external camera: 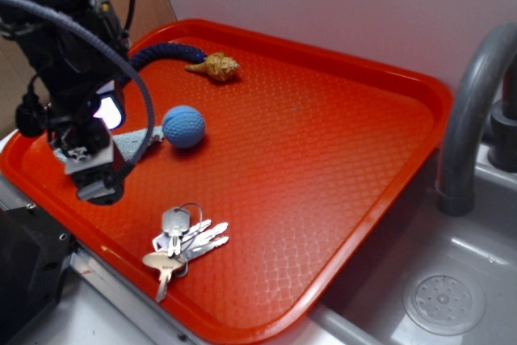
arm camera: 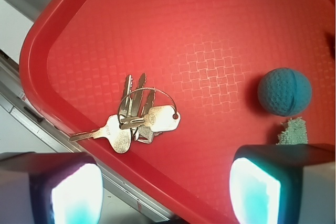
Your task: Grab the blue ball.
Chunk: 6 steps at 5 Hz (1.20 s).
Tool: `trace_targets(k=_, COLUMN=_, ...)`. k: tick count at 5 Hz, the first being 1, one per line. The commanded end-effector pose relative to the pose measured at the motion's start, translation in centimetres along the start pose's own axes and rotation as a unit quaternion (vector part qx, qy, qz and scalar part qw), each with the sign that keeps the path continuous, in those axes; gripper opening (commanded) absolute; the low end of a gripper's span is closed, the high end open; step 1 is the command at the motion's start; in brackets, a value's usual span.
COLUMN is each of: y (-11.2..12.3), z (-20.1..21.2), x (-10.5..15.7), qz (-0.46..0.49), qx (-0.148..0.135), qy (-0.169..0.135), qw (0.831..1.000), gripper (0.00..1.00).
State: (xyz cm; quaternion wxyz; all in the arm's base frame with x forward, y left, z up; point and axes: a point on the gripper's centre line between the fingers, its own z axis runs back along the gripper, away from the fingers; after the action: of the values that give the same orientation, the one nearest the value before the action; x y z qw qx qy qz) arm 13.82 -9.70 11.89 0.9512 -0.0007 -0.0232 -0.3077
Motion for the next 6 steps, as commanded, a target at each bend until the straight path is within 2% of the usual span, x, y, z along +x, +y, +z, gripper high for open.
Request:
trace_targets(k=1, y=6.5, z=-1.9, x=0.8, qz=0.033, qx=0.012, qy=-0.022, qw=0.999, gripper=1.0)
trace_targets(k=2, y=8.8, z=-3.2, x=0.6, qz=0.054, qx=0.033, qy=-0.027, qw=0.998, gripper=1.0)
trace_targets(k=3, y=10.0, z=-5.4, x=0.1, qz=0.055, qx=0.039, qy=-0.021, qw=0.998, gripper=1.0)
trace_targets(k=4, y=10.6, z=-6.9, x=0.3, qz=0.052, qx=0.028, qy=-0.017, qw=0.998, gripper=1.0)
trace_targets(k=5, y=10.8, z=-7.0, x=0.9, qz=0.03, qx=-0.023, qy=-0.042, qw=0.998, gripper=1.0)
trace_targets(k=6, y=10.6, z=-6.5, x=2.3, qz=-0.005, qx=-0.046, qy=-0.047, qw=0.998, gripper=1.0)
